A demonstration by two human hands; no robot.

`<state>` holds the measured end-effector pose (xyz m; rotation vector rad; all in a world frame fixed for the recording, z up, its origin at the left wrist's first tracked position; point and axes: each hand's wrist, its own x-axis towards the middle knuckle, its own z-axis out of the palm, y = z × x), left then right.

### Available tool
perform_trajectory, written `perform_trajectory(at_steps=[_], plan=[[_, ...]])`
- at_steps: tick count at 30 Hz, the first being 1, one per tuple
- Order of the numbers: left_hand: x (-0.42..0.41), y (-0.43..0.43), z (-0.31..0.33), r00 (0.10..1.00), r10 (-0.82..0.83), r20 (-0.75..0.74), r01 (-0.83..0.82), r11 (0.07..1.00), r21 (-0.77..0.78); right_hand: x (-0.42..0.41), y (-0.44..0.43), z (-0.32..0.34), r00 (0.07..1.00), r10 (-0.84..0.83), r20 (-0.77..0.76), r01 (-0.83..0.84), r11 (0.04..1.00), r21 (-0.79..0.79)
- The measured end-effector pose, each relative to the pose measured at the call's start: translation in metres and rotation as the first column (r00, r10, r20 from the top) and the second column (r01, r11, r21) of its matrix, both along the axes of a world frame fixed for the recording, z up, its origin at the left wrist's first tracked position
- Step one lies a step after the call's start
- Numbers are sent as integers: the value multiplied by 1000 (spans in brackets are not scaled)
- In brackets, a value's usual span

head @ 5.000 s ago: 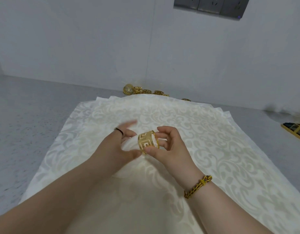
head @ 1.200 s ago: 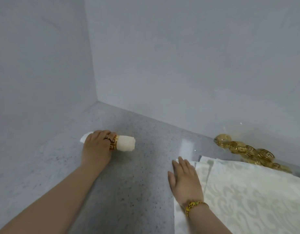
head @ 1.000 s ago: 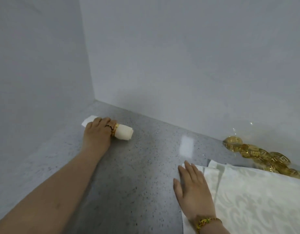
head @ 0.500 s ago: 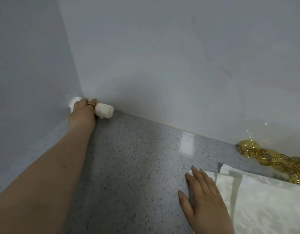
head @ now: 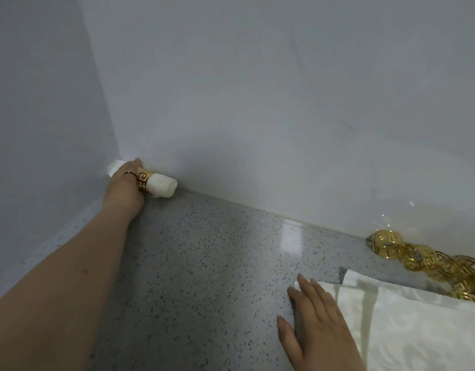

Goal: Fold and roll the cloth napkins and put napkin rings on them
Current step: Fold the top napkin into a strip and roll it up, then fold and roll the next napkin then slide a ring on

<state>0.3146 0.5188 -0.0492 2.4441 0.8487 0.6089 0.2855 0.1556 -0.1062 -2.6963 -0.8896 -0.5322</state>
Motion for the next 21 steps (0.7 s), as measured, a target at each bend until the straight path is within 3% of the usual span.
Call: perform_trajectory(at_steps=[7, 14, 17, 21], plan=[[-25, -17, 2, 999, 45, 4, -44, 996, -75, -1, 1, -2, 1000, -22, 15, 22, 999, 23], [-83, -111, 21, 989, -126, -77, 125, 992, -15, -7, 0, 9, 998, -53, 31, 51, 998, 47], [-120, -174, 25, 981, -185, -56, 178, 977, -114, -12, -11, 19, 999, -41, -8, 42, 978, 206], [-156, -259, 19, 968, -237, 78, 250, 925, -285, -21, -41, 33, 999, 43, 14, -45, 887, 459]])
